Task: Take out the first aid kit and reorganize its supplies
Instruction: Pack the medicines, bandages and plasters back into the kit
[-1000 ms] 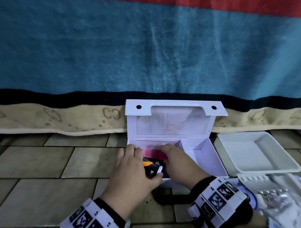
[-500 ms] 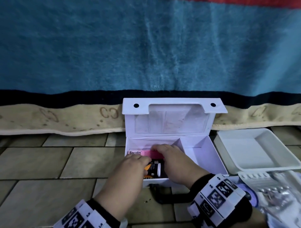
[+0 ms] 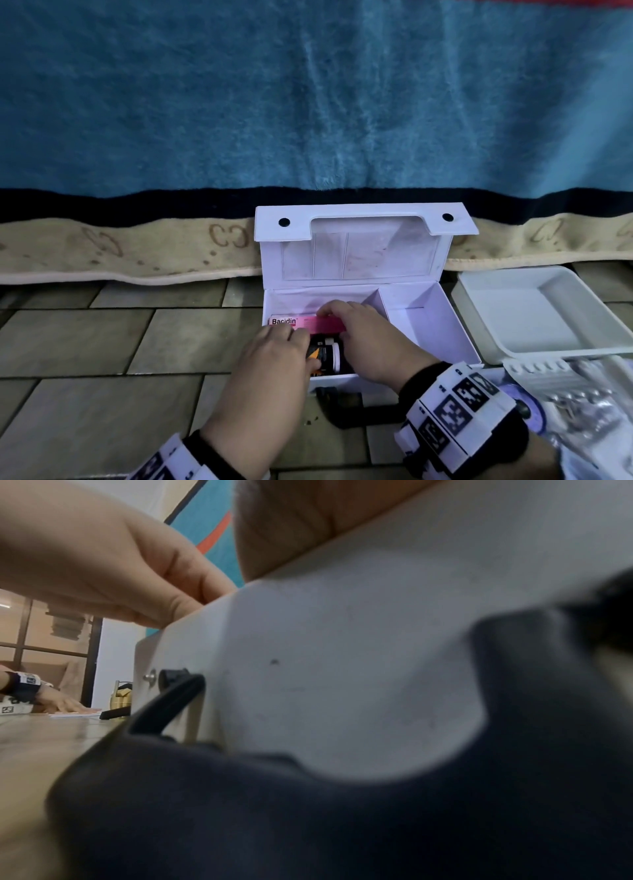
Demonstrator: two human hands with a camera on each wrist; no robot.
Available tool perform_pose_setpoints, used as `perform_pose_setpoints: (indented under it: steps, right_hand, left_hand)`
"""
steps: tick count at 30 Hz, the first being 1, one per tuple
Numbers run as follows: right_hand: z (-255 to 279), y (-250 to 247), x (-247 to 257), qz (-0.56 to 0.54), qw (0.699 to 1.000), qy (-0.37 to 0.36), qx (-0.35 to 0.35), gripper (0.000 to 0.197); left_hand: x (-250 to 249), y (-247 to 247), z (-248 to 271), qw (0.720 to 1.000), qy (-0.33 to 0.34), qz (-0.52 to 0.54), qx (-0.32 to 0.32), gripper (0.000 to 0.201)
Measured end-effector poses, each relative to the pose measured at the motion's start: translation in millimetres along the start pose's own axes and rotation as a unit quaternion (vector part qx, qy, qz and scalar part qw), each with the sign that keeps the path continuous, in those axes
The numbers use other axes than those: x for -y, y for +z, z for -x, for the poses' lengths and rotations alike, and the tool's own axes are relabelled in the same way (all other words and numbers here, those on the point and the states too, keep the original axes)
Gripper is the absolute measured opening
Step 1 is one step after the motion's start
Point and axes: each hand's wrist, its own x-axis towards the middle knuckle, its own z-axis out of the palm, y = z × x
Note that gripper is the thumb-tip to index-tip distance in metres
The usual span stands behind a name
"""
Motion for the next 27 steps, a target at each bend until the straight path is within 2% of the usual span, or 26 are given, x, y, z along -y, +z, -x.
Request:
perform_pose_setpoints:
  steps: [7, 10, 18, 24, 27]
  right_hand:
    - [-2.2, 0.2, -0.6, -0.029, 0.999, 0.009, -0.012, 0.053]
    - [-1.6, 0.4, -0.6, -0.028, 0.999, 0.008, -0.014, 0.056]
    - [0.4, -2.0, 0.8, -0.030, 1.000, 0.005, -0.008, 0.054]
    - [0.6, -2.5, 2.2, -0.022, 1.000, 0.007, -0.006, 0.058]
    - [0.0, -1.7, 1.8, -0.013, 1.000, 0.001, -0.001, 0.059]
  left_hand:
    - [8.3, -3.4, -2.0, 0.999, -0.032, 0.041, -0.016, 0.020]
    - [9.1, 1.2, -1.6, 0.999, -0.040, 0.018, -0.016, 0.019]
    - [9.0, 2.9, -0.1, 0.999, -0.026, -0.036, -0.027, 0.039]
    - [12.8, -5.1, 9.0, 0.995, -0.052, 0.071, -0.040, 0.038]
    - [15.4, -8.9, 9.5, 0.994, -0.057, 0.087, -0.011, 0.036]
